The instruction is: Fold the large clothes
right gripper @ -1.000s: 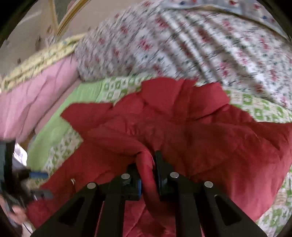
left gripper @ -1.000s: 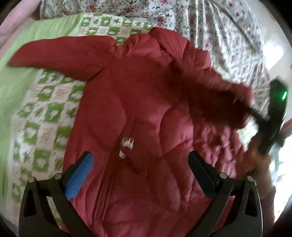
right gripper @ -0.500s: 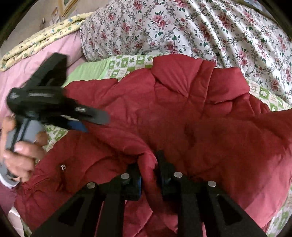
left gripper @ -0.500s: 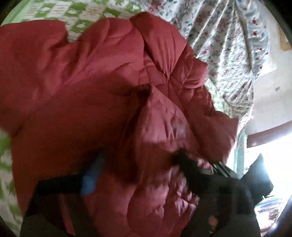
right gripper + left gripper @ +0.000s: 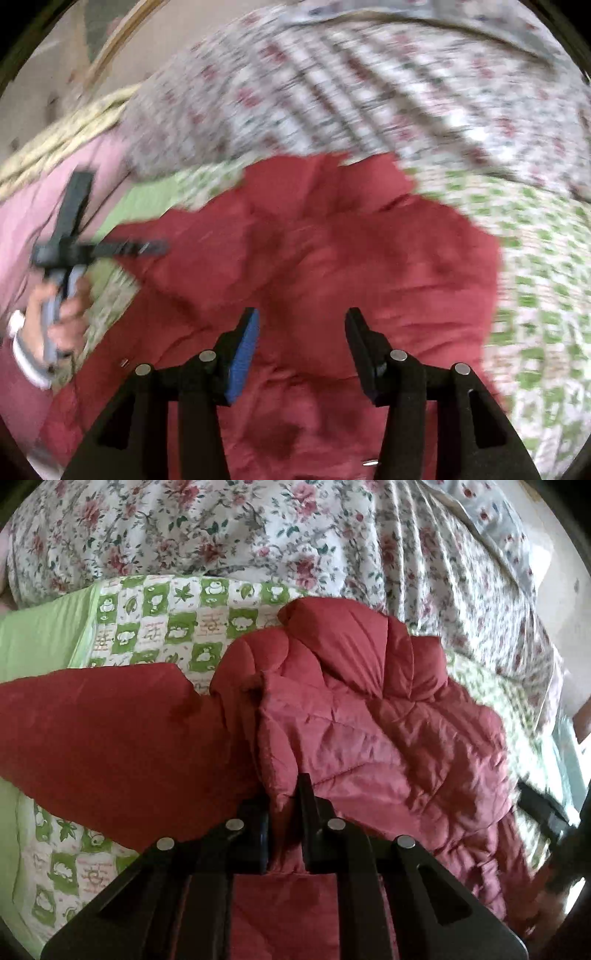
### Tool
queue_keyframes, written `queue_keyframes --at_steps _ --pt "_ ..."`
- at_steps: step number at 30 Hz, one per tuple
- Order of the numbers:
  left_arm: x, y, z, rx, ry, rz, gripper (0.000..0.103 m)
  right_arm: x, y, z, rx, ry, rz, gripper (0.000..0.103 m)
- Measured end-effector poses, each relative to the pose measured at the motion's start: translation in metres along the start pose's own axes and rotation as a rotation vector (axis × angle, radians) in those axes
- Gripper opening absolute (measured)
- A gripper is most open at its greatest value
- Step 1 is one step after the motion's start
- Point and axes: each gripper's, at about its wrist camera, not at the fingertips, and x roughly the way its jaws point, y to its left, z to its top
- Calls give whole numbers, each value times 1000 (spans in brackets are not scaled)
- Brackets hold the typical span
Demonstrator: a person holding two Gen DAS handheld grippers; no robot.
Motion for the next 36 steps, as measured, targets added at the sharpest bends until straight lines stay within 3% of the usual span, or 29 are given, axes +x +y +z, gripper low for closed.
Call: queue_keyframes --at_steps 6,11,13,15,17,20,22,24,28,32,36 --pt "8 8 -5 -44 -5 16 18 39 -39 -1 72 112 -92 52" --pt "-22 27 -11 -101 -76 84 24 62 -50 -14 101 159 -92 53" --pt "-37 29 -15 -117 -127 40 24 66 -50 -17 103 156 -94 55" --pt "-47 17 -17 -82 -152 -54 24 68 -48 -20 92 155 -102 57" --pt "-40 -3 -17 -21 -129 -96 24 70 -46 -20 81 156 -110 57" --pt "-9 -25 -16 47 -57 -17 24 63 -42 -18 82 159 -126 57" --pt "20 -23 -18 37 11 25 24 53 -33 -13 73 131 -134 59" --pt "37 -15 -23 7 43 18 24 41 -18 -6 31 82 -116 59" --pt "42 -6 -28 -41 44 -13 24 50 -2 -2 -19 106 -103 59" --pt "44 -1 -30 -49 51 -25 22 87 -17 -19 1 214 -157 59" --pt "45 -2 -37 -49 44 -26 22 94 -23 -21 16 207 -151 60"
